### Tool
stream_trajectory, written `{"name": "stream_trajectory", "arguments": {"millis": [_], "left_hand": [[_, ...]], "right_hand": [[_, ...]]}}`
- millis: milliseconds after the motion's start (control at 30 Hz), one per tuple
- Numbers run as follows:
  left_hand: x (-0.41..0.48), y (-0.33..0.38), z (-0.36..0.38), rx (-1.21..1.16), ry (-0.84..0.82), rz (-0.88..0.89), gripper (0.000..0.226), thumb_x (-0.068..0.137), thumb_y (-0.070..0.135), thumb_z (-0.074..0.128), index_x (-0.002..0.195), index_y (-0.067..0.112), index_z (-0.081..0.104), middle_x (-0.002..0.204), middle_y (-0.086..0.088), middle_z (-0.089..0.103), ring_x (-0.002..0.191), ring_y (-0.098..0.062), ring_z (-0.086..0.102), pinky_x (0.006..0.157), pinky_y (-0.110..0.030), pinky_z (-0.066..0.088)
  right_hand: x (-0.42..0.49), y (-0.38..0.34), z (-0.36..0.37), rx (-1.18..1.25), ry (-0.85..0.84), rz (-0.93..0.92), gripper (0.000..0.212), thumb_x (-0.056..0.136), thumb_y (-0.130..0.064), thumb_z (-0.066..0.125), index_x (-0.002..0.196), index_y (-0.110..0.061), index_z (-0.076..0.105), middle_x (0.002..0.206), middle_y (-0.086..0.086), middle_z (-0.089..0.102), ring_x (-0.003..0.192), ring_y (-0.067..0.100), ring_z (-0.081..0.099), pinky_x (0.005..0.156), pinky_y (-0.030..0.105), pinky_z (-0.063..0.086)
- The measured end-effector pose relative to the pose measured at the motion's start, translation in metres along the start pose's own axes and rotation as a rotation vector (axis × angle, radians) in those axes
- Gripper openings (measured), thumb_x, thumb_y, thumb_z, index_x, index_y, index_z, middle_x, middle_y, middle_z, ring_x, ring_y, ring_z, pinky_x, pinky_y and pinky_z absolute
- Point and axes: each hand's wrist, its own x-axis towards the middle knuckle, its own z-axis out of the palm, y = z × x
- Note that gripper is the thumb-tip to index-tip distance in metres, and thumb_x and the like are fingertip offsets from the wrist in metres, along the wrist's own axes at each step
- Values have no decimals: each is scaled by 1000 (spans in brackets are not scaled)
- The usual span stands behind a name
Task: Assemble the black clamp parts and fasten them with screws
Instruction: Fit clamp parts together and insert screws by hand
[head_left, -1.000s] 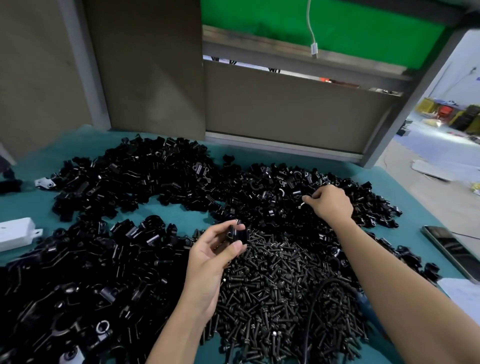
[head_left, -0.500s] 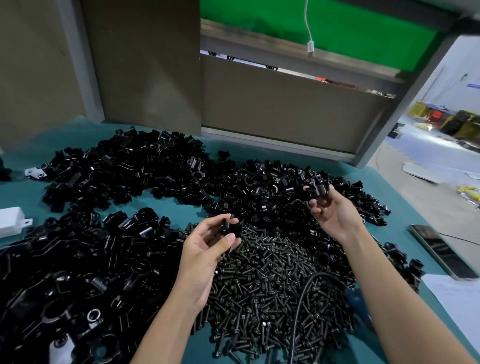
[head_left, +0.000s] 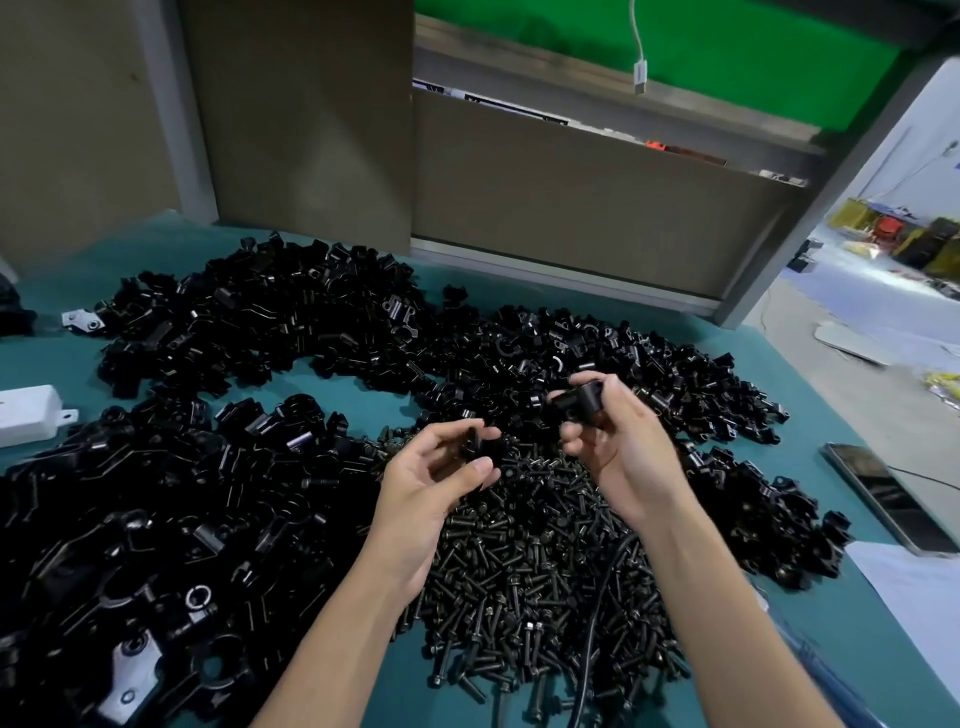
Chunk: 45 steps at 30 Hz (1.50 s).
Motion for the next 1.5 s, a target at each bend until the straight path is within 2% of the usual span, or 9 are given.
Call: {"name": "stream_trajectory", "arguments": {"millis": [200, 333, 500, 633, 833, 967, 1100, 1333, 1500], "left_hand": [[-5, -3, 10, 40, 26, 29, 34, 66, 19, 81, 97, 35, 75, 106, -1, 76, 103, -15, 71, 84, -25, 54], [-4, -4, 9, 0, 63, 25, 32, 70, 16, 79, 98, 31, 74, 106, -3, 76, 101, -16, 72, 80, -21, 55], [-3, -4, 8, -36, 73, 16, 34, 70, 19, 79, 103, 29, 74, 113, -4, 74, 109, -22, 69, 90, -32, 56], [-3, -2, 6, -58, 76, 8, 33, 70, 17, 78, 100, 29, 76, 108, -4, 75, 103, -17, 71, 81, -21, 55], [-4, 0, 7, 1, 56, -36, 35, 65, 22, 81, 97, 36, 80, 107, -2, 77, 104, -17, 72, 79, -17, 55], [-3, 2, 8, -91, 85, -29, 36, 60, 23, 84, 96, 26, 81, 106, -6, 77, 100, -17, 74, 78, -19, 57], [-3, 2, 7, -125, 83, -32, 53, 64, 21, 83, 114, 8, 73, 112, -11, 75, 104, -25, 73, 81, -26, 59], [-2, 1, 7, -113, 95, -34, 56, 63, 25, 81, 116, 9, 72, 110, -8, 76, 102, -22, 73, 80, -27, 59], [0, 3, 4, -201, 81, -37, 42, 73, 20, 74, 113, 7, 70, 109, -7, 76, 100, -18, 71, 80, -30, 60]], "right_hand": [[-27, 33, 47, -86, 86, -56, 38, 108, -27, 38, 93, -10, 69, 81, 14, 64, 48, 8, 47, 43, 20, 38], [-32, 45, 52, -159, 128, -86, 35, 107, -22, 43, 91, -15, 73, 66, -1, 57, 49, 5, 44, 45, 18, 35], [-37, 48, 45, -383, 113, -230, 22, 100, -14, 56, 102, -26, 74, 89, -8, 72, 62, 8, 60, 60, 21, 51], [-42, 47, 35, -500, 3, -222, 29, 92, -10, 69, 116, -27, 71, 104, -9, 75, 82, 8, 70, 81, 25, 57], [-42, 44, 31, -401, 43, -277, 35, 88, -2, 71, 110, -29, 73, 112, -6, 74, 108, 13, 68, 95, 30, 53], [-43, 47, 34, -367, 2, -284, 35, 87, -2, 72, 112, -25, 73, 113, -3, 74, 108, 15, 68, 93, 30, 54], [-43, 48, 35, -353, -12, -307, 36, 85, 1, 72, 113, -22, 72, 111, -2, 74, 107, 14, 69, 89, 25, 54], [-41, 50, 35, -354, -44, -355, 39, 82, 4, 74, 111, -22, 72, 108, -6, 75, 101, 10, 70, 83, 19, 54], [-39, 49, 31, -407, 2, -354, 26, 97, -26, 56, 117, -23, 71, 110, -7, 75, 106, 10, 69, 89, 22, 54]]}}
